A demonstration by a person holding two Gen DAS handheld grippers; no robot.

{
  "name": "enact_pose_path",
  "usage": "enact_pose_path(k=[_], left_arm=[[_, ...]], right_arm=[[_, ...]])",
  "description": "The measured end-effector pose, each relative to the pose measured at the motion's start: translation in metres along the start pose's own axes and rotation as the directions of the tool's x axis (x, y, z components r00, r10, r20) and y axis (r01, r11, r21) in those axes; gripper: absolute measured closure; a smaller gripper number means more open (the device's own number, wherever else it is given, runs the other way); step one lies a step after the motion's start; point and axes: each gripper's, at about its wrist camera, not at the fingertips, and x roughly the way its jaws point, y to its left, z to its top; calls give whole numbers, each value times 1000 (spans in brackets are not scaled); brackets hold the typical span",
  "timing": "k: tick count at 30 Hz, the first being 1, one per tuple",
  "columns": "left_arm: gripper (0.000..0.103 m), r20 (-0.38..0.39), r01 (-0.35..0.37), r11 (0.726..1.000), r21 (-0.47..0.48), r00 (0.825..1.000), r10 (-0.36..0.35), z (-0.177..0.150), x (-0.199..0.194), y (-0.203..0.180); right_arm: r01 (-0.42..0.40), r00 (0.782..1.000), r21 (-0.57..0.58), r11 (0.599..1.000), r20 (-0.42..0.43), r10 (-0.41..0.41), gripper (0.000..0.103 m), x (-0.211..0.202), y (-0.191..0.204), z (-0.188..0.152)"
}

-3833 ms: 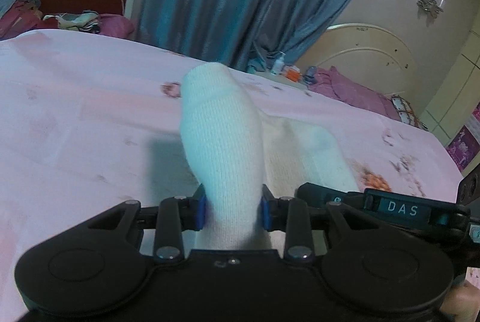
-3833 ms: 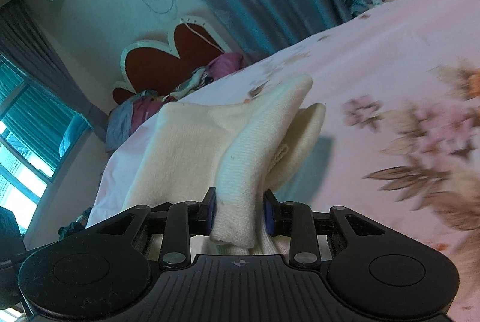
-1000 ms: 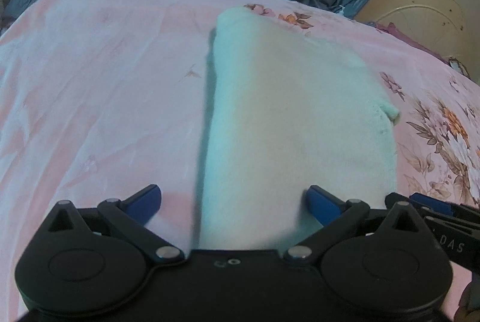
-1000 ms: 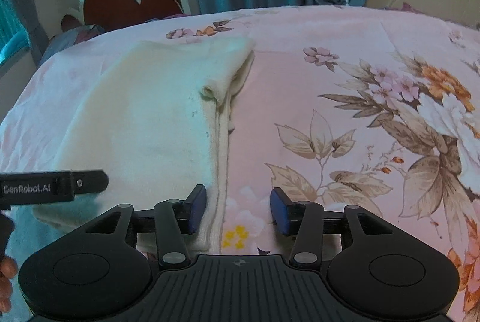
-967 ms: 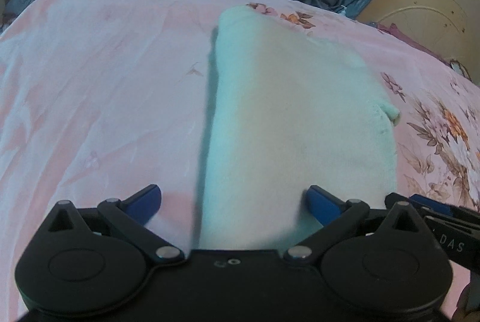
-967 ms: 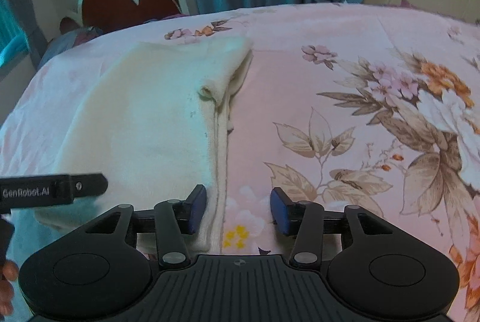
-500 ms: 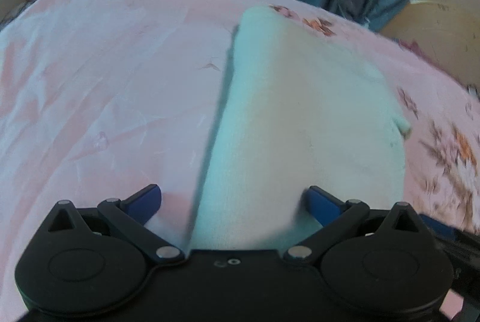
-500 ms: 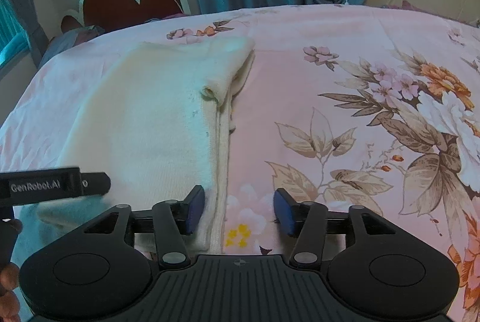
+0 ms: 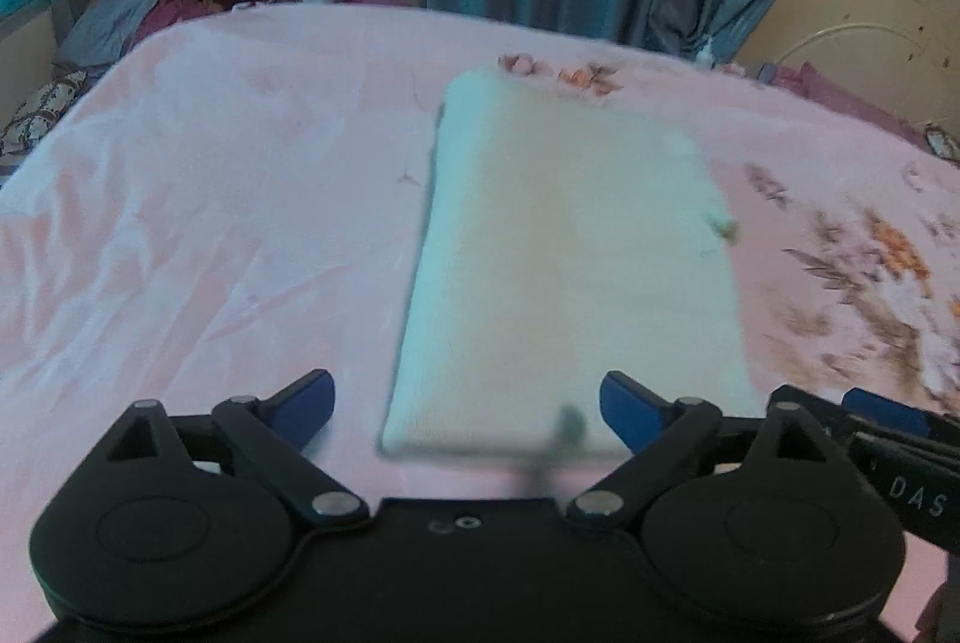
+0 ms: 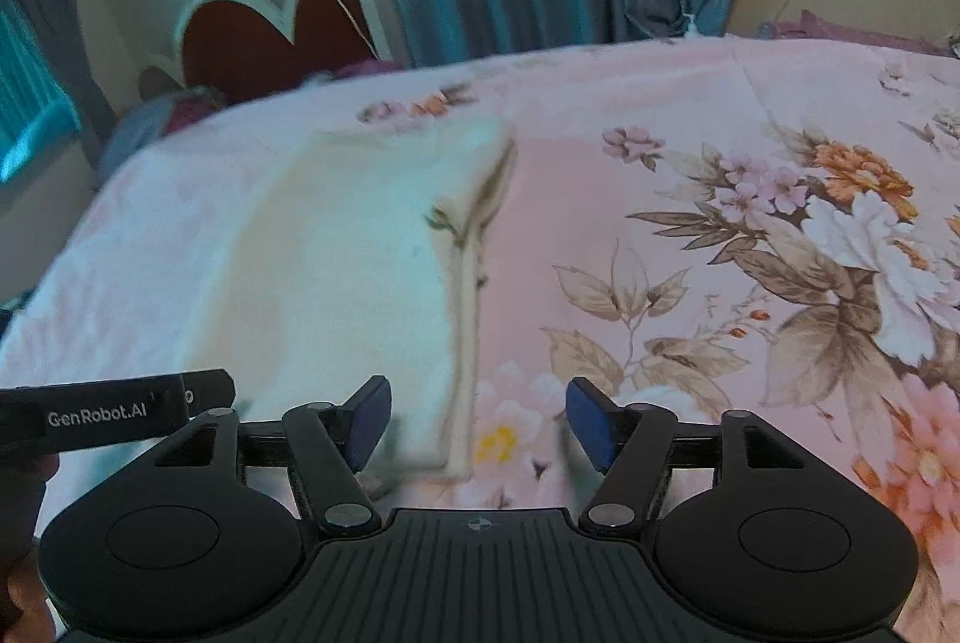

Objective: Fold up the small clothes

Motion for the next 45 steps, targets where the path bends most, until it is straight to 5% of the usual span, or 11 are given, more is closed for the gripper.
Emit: enact_pose_path(k=[2, 9, 14, 21, 32, 45], left_arm=[[5, 22, -3, 1000, 15, 1000, 3, -8, -25, -3], [3, 81, -19, 998, 65, 997, 13, -46, -106, -18], [2, 105, -15, 998, 53, 994, 9, -75, -160, -21], [1, 153, -40, 999, 36, 988, 34, -107, -217, -24], [1, 220, -74, 997, -2, 973, 73, -128, -269, -15], [1, 225, -69, 997, -19, 972, 72, -132, -275, -12]], right_arm=[[-34, 999, 4, 999, 6, 34, 17, -23, 0, -6], [-85, 996, -71, 994, -3, 85, 12, -112, 9, -35], [-49, 996, -153, 987, 72, 61, 1, -185, 20, -58], [19, 983, -139, 990, 181, 6, 0, -260, 29, -83], [3, 969, -139, 990, 244, 31, 0, -296, 41, -98], [-9, 963, -129, 992, 267, 43, 0, -310, 41, -101]])
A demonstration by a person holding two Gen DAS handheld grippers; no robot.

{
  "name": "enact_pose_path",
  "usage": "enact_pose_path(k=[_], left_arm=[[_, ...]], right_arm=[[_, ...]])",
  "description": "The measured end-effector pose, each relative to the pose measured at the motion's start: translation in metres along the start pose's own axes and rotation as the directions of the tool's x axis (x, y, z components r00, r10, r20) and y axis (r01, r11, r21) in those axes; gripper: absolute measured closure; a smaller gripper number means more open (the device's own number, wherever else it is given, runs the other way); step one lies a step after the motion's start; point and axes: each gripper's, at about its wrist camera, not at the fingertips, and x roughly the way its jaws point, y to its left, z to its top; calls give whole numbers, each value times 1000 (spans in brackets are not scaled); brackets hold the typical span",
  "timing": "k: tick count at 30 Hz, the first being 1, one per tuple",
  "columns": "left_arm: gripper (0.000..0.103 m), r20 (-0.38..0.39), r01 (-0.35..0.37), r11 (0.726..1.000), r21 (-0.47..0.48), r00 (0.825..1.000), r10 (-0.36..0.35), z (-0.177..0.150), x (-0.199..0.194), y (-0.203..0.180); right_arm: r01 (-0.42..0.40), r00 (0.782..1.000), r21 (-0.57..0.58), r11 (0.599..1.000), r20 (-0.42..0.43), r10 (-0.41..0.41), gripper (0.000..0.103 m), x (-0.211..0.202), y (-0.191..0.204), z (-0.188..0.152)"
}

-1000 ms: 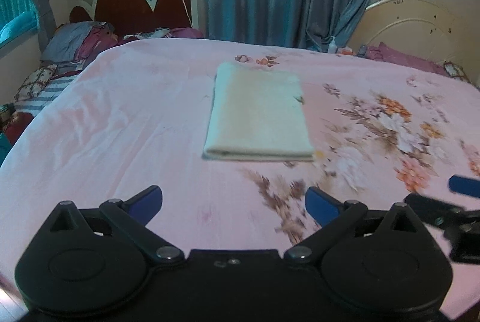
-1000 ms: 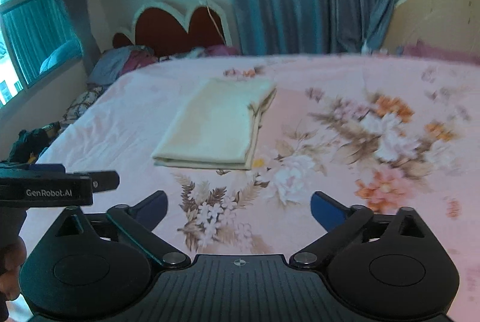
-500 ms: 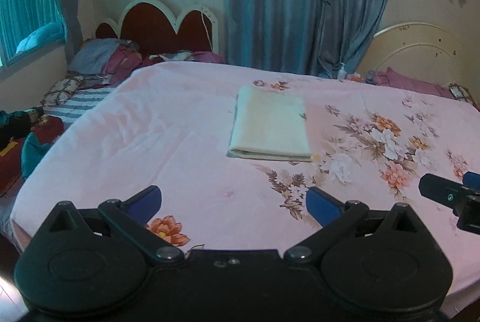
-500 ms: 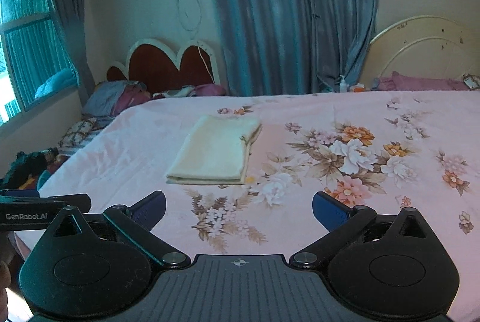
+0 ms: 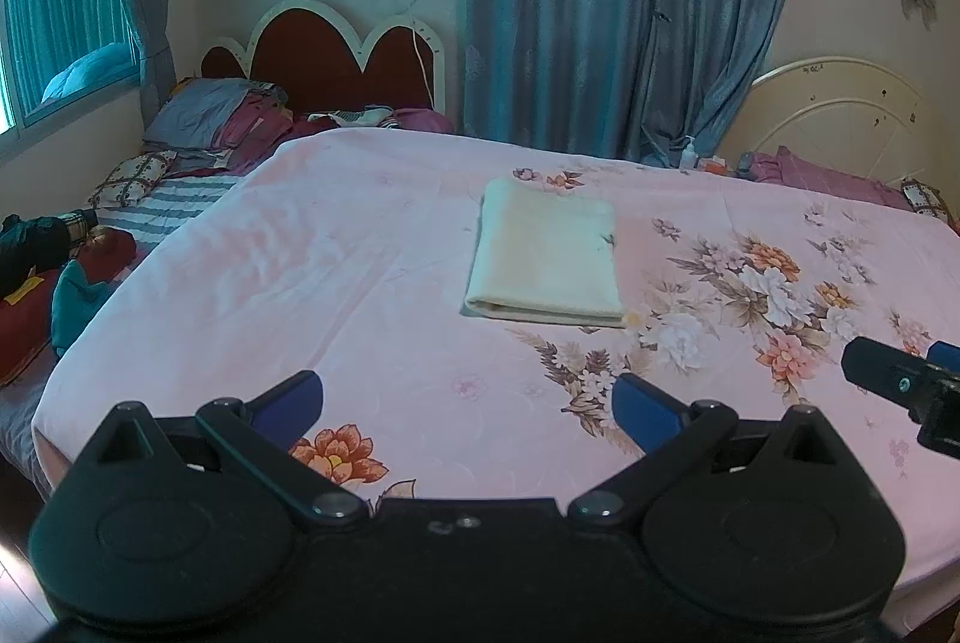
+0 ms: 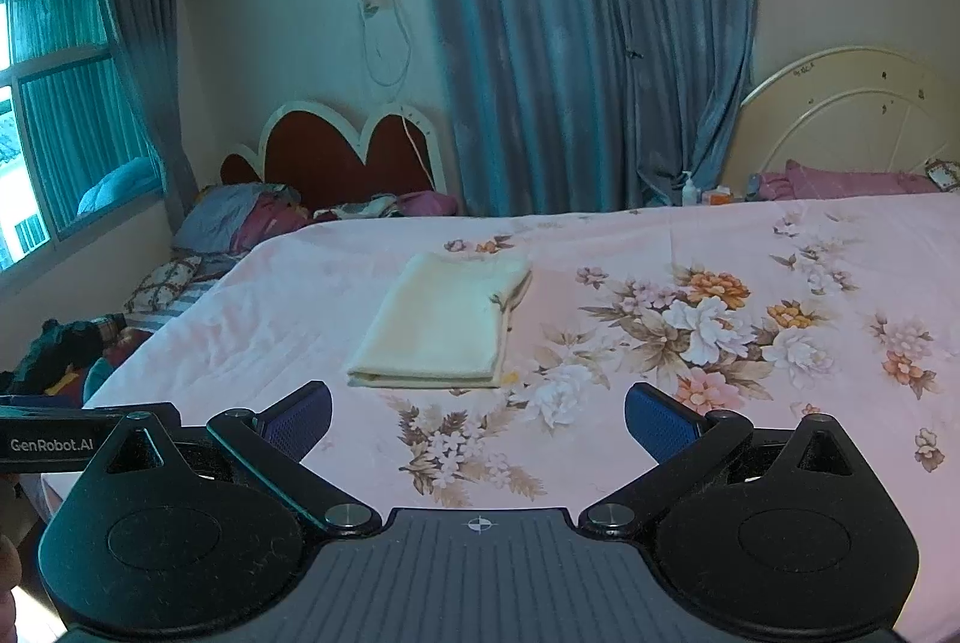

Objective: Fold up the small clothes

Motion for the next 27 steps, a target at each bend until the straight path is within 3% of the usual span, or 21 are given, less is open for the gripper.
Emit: enact_pose_path(k=[27], left_arm=[[1, -16, -6, 1000, 3, 1000, 6, 1, -1, 1]], right_arm=[[-10, 1000, 2, 1000, -14, 10, 0, 5, 1, -4]])
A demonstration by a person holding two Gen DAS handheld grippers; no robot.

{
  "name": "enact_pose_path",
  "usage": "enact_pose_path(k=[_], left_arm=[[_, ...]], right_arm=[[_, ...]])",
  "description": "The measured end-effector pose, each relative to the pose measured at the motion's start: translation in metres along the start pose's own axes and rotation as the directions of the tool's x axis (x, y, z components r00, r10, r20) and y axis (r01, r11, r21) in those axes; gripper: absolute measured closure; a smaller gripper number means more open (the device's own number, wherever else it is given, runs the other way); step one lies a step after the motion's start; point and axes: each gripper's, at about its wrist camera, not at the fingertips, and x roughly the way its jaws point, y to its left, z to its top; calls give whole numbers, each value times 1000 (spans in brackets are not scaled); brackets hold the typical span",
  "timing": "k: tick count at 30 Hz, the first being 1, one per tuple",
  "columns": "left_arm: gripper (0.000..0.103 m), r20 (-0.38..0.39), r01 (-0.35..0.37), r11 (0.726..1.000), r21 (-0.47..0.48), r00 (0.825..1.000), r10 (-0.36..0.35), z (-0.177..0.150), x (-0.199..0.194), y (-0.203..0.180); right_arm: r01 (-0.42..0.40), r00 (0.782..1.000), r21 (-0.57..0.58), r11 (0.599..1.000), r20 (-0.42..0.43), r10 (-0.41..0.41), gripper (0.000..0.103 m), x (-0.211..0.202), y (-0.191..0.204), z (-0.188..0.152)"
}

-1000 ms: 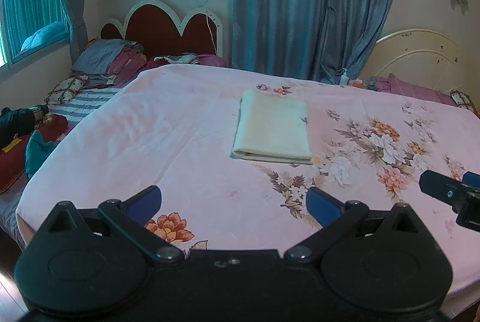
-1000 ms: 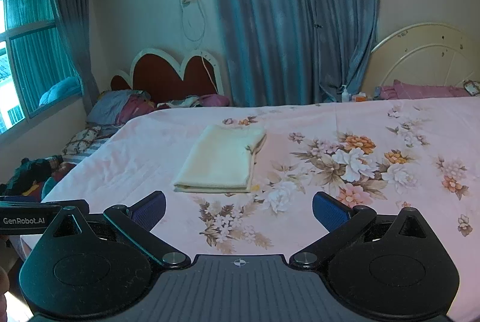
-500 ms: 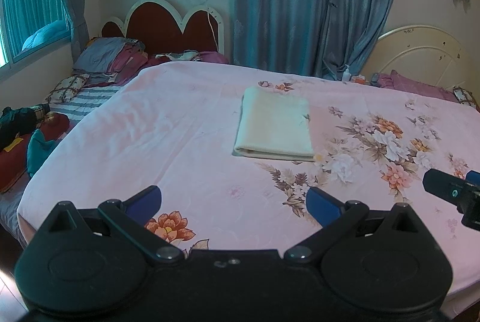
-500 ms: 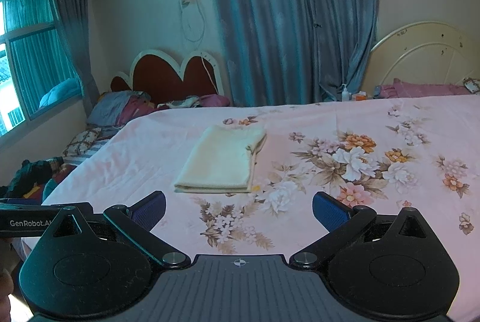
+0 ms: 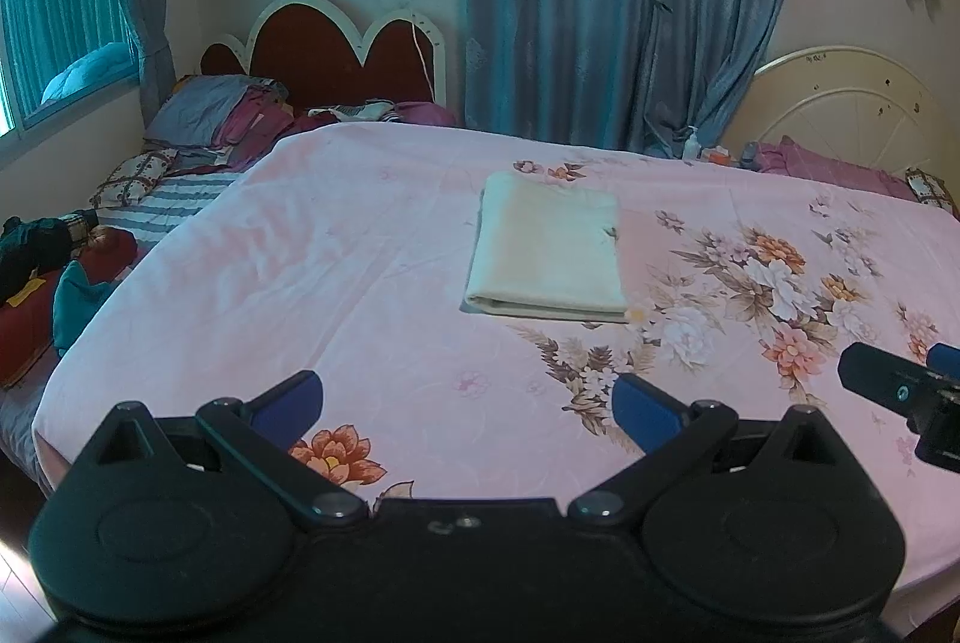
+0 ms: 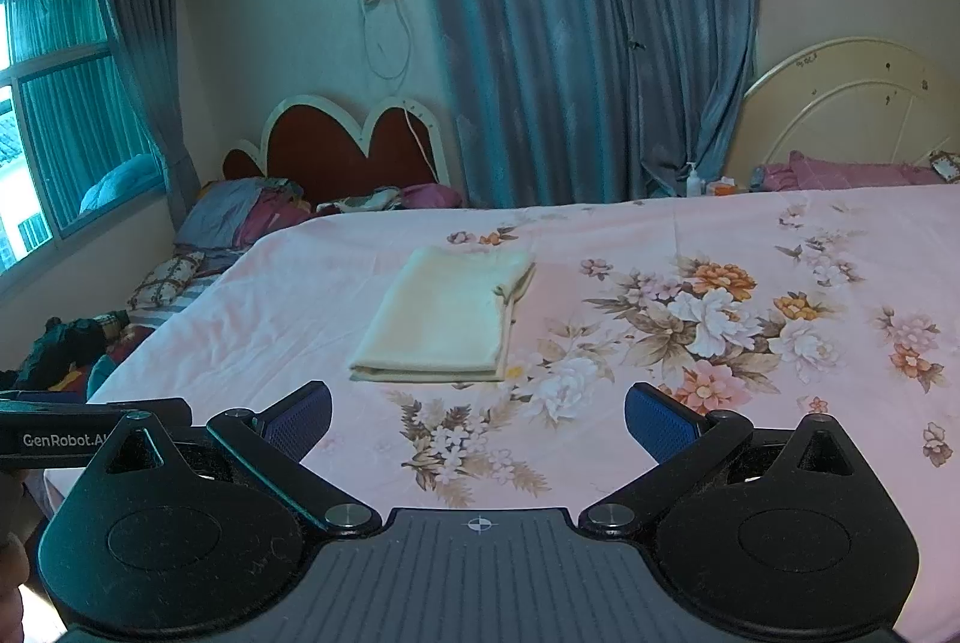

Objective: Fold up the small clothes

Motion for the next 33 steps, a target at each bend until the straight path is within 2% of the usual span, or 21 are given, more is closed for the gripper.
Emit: enact_pose_path(k=[15, 26, 29, 33], left_arm=[[1, -37, 29, 999, 14, 999, -28, 9, 19, -10], [1, -40, 37, 999, 23, 999, -36, 16, 32, -22], [5, -16, 41, 998, 39, 999, -40, 18, 38, -26], [2, -25, 28, 998, 58, 999, -26, 24, 54, -32]], right_arm=[[4, 1000, 15, 1000, -21, -3, 0, 11, -10, 1], [11, 999, 34, 999, -38, -10, 0, 29, -27, 6], [14, 999, 39, 999, -47, -12, 0, 37, -31, 8], [27, 998, 51, 998, -66, -23, 0, 49, -39, 8]])
